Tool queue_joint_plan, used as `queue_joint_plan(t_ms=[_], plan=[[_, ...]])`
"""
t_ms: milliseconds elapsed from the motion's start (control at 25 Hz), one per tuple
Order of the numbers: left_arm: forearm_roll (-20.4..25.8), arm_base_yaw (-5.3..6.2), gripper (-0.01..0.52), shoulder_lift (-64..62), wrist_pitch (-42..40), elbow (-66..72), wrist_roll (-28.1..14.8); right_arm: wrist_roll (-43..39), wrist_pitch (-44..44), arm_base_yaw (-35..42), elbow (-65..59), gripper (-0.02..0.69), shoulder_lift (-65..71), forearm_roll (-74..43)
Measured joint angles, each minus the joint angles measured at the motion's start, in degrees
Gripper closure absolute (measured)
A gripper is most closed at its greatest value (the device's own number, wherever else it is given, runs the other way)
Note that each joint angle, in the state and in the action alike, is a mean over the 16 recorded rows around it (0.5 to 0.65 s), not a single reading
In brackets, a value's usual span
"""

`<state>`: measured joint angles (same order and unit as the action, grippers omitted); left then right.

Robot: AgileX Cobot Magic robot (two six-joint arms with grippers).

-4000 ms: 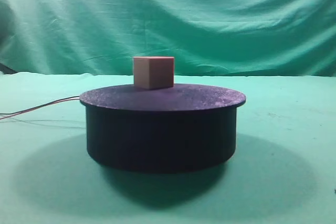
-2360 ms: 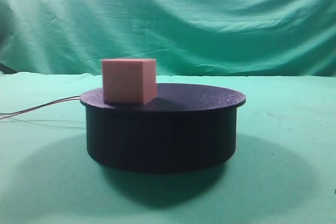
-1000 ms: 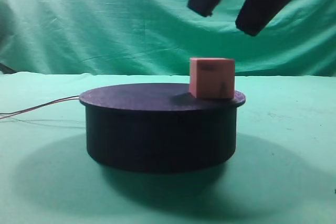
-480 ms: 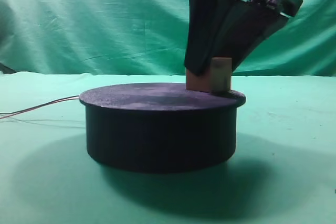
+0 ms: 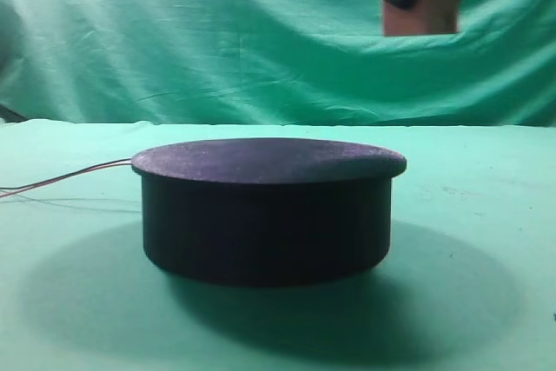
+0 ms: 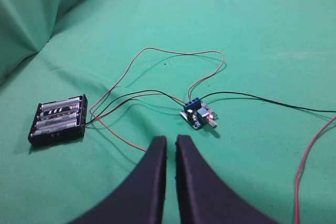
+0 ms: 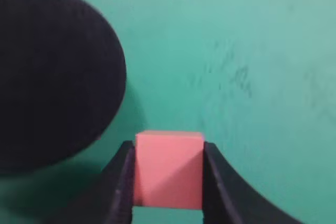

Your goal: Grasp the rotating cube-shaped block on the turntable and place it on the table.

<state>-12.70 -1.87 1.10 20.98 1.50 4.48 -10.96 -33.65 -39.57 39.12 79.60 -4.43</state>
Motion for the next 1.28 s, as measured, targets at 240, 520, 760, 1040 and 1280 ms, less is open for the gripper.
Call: queue_joint_plan(t_ms=[240,520,760,1040,1280], plan=[[0.0,0.00,0.514,0.0,0.0,0.0,0.0,-3.5,3.3,0.0,-4.5,0.299,0.4,0.5],[0.0,0.00,0.514,0.0,0.0,0.0,0.0,-5.8,-2.7,0.0,-2.1,0.295,-5.7,0.3],[0.0,0.00,0.514,0.0,0.0,0.0,0.0,-6.7,-10.3,0.0,0.4,0.458,-15.6,0.1],[0.0,0.00,0.514,0.0,0.0,0.0,0.0,-6.9,-15.1,0.0,1.4,0.647,-24.0,-0.4],[0.0,0.00,0.514,0.0,0.0,0.0,0.0,-6.2,-15.3,0.0,1.3,0.665,-26.7,-2.5]])
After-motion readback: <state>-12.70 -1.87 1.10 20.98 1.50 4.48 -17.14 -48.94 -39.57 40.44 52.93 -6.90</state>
